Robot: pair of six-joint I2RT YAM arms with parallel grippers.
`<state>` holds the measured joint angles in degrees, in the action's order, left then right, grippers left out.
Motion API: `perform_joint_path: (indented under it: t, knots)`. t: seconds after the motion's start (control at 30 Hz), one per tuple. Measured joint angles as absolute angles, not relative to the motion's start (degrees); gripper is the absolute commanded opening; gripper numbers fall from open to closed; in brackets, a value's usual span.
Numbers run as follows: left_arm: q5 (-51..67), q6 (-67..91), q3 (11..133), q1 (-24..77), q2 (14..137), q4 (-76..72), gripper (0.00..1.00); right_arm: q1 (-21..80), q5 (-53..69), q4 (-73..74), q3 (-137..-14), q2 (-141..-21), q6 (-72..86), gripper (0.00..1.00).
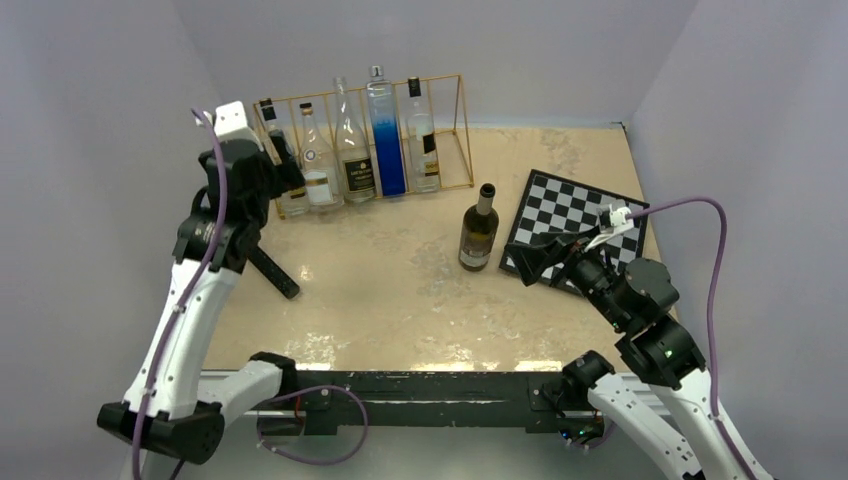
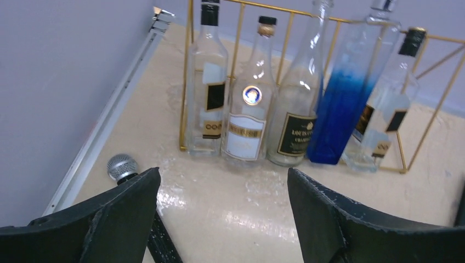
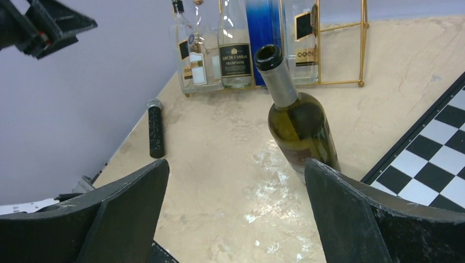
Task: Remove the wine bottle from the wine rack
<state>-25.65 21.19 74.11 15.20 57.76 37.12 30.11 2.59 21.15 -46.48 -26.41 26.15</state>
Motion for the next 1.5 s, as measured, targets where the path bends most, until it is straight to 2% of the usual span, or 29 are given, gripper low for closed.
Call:
perform_joint_path:
  t: [0.2,0.33,0.57,0.77,1.23,1.43,1.5]
  knots:
    - [-19.9,21.8,83.9,3.6,70.5,36.2,0.81,30.1,4.4,21.9,-46.3,-24.4,27.0,0.98]
    - [-16.0,22.0,93.4,-1.8,83.4,36.2,0.77,30.1,5.9,21.7,-46.1,-22.8,26.9,0.98]
    - [-14.5,21.6,106.7,-3.4,102.1,35.5,0.69,30.1,6.1,21.5,-44.6,-20.9,26.0,0.98]
    - [-14.9,20.1,119.9,-3.4,115.4,36.2,0.68,30.1,6.0,21.8,-44.6,-21.4,25.6,0.97]
    - [-15.9,18.3,121.7,-3.7,121.8,34.3,0.58,30.1,6.6,21.1,-44.5,-23.6,25.1,0.98]
    - [-15.9,17.3,122.5,-3.7,124.8,33.1,0.57,30.1,6.6,18.9,-44.3,-24.6,23.9,0.98]
    - [-15.9,16.9,122.5,-3.7,125.5,33.0,0.54,30.1,6.6,18.7,-44.3,-24.8,23.6,0.98]
